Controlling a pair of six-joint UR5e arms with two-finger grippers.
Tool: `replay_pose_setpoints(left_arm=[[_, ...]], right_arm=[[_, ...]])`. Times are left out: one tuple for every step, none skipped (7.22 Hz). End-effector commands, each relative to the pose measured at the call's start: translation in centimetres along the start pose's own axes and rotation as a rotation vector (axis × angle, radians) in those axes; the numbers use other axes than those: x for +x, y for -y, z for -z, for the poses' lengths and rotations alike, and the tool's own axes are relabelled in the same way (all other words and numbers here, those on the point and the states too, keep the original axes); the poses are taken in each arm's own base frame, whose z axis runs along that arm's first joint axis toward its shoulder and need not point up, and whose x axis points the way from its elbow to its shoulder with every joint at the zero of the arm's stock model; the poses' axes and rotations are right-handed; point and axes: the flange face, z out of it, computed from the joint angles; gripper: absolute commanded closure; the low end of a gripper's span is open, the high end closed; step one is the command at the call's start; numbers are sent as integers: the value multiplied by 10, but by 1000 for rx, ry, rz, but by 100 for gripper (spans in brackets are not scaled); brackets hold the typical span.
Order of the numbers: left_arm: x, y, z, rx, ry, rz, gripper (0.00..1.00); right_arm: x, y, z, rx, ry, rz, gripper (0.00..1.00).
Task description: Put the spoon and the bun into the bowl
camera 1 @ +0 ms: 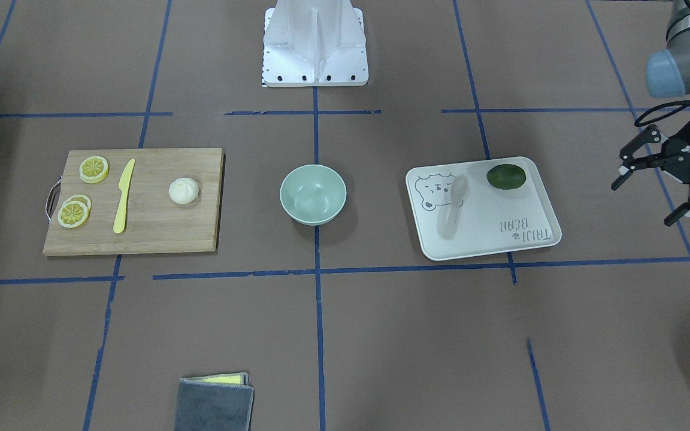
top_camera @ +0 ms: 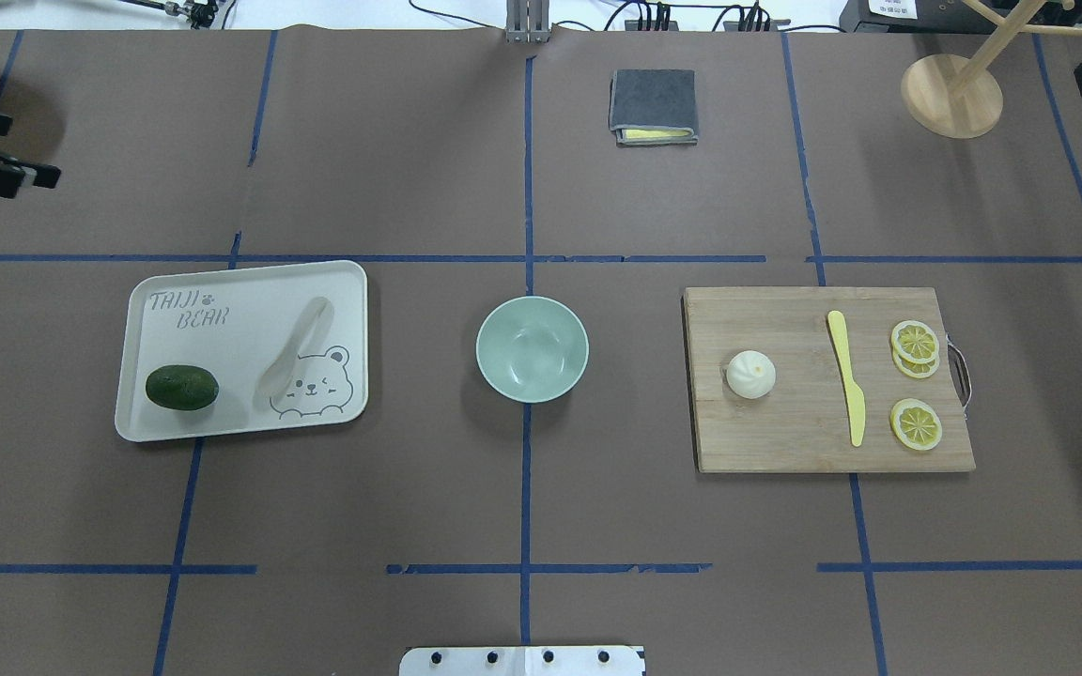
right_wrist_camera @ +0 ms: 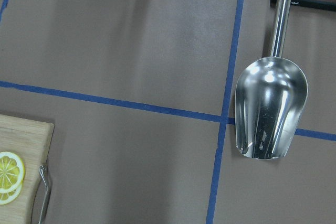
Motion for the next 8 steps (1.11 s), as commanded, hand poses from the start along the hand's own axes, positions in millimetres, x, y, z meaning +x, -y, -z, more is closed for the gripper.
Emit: replay_pose_setpoints(left_arm=[[68, -1, -51, -63, -114, 106, 0], [79, -5, -70, -82, -66, 137, 0], [100, 3, -102, -118, 14, 146, 0], [125, 19, -133, -156, 84, 180, 0], [156, 17, -163, -173, 119, 219, 0], [175, 1, -188, -196, 137, 251, 4], [181, -7, -200, -205, 154, 254, 8], [188, -14, -207, -219, 153, 248, 14]], right_arm=[[0, 1, 0, 4, 0, 7, 0], [1, 0, -1, 2, 0, 3, 0], [2, -3, -2, -2, 0, -1, 0], [2, -3, -3, -2, 1, -1, 0], [4, -4, -2, -3, 1, -5, 0], [4, -5, -4, -6, 1, -6, 0], [4, -5, -3, -3, 1, -5, 0], [3, -5, -3, -5, 1, -5, 0]])
